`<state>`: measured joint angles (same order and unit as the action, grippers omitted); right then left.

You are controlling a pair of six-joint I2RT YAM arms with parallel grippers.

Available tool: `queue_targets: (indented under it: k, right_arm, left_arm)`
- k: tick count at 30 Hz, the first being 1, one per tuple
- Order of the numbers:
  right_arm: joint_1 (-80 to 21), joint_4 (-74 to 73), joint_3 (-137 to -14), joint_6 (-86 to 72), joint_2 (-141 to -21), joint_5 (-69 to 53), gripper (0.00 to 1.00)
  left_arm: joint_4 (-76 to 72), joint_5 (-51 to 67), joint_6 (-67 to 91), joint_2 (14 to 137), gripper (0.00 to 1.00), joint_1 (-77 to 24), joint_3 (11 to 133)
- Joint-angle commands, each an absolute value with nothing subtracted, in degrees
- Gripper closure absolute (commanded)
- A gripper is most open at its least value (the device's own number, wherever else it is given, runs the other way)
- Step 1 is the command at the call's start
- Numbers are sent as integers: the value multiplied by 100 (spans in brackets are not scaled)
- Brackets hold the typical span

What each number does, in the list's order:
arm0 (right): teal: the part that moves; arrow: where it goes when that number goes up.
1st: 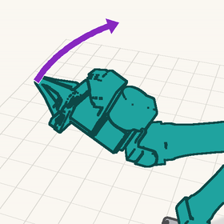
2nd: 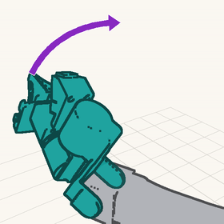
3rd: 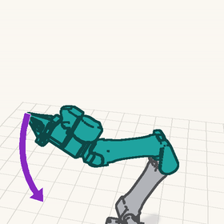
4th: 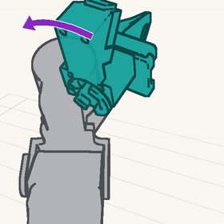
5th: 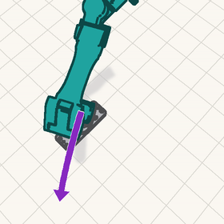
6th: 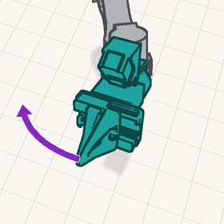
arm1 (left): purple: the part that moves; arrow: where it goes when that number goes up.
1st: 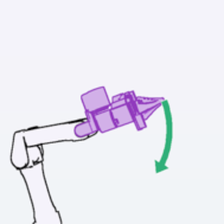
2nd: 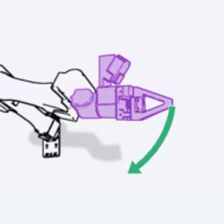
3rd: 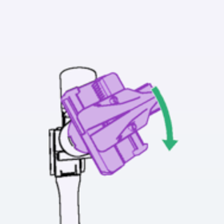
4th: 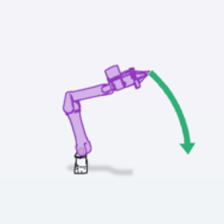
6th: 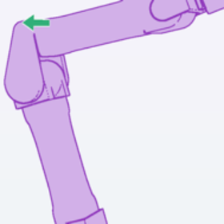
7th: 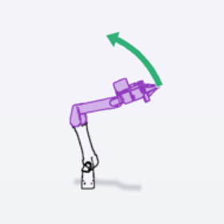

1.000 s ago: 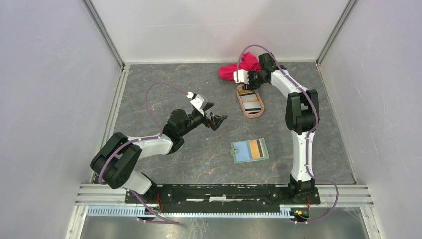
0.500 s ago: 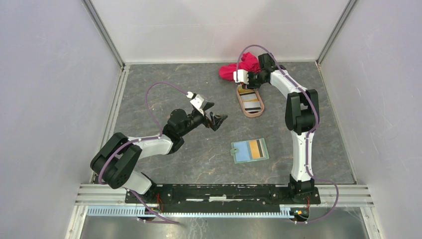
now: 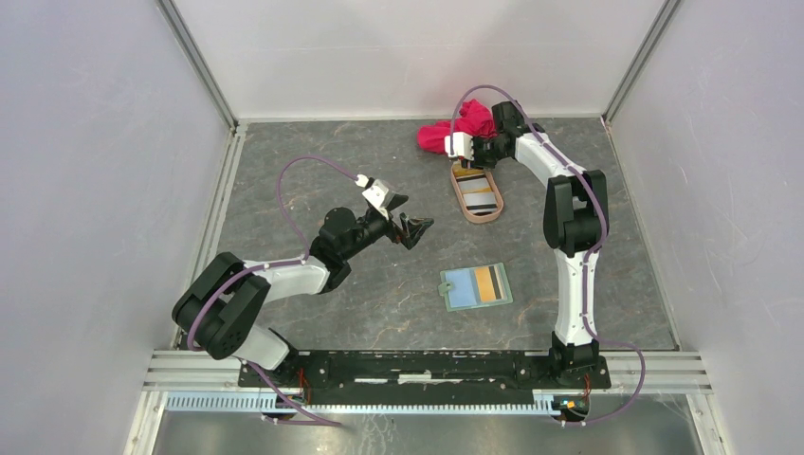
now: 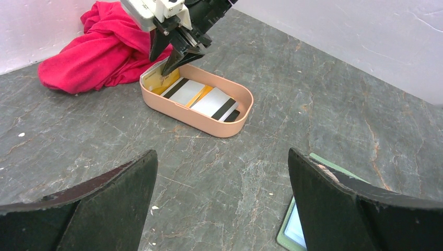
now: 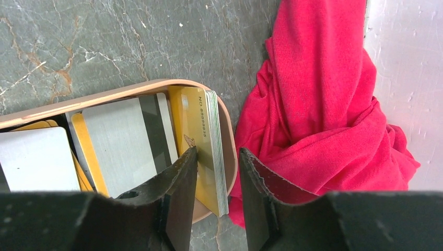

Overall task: Put the credit cards into the card holder
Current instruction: Pick up the credit card from the storage box.

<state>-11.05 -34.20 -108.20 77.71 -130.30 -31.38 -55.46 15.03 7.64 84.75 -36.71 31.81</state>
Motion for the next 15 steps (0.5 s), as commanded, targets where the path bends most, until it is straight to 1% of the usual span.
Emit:
queue_targets:
  k: [1,8,15]
  right_arm:
    - [-1125,-3331,-10908,7804,-12642,-3190,60]
    - [-1124,-3379,-10898,7835,-12587,-3200,62]
    - [-1126,-3492,-10859,7920,-12571,-3252,67]
  left_arm:
    - [-5880,1415,675,8411,0,-3645,3172]
    - [-5880,1423,668,8411,0,-3640,3171]
    - [-5889,1419,670,8407,0,-3643,3162]
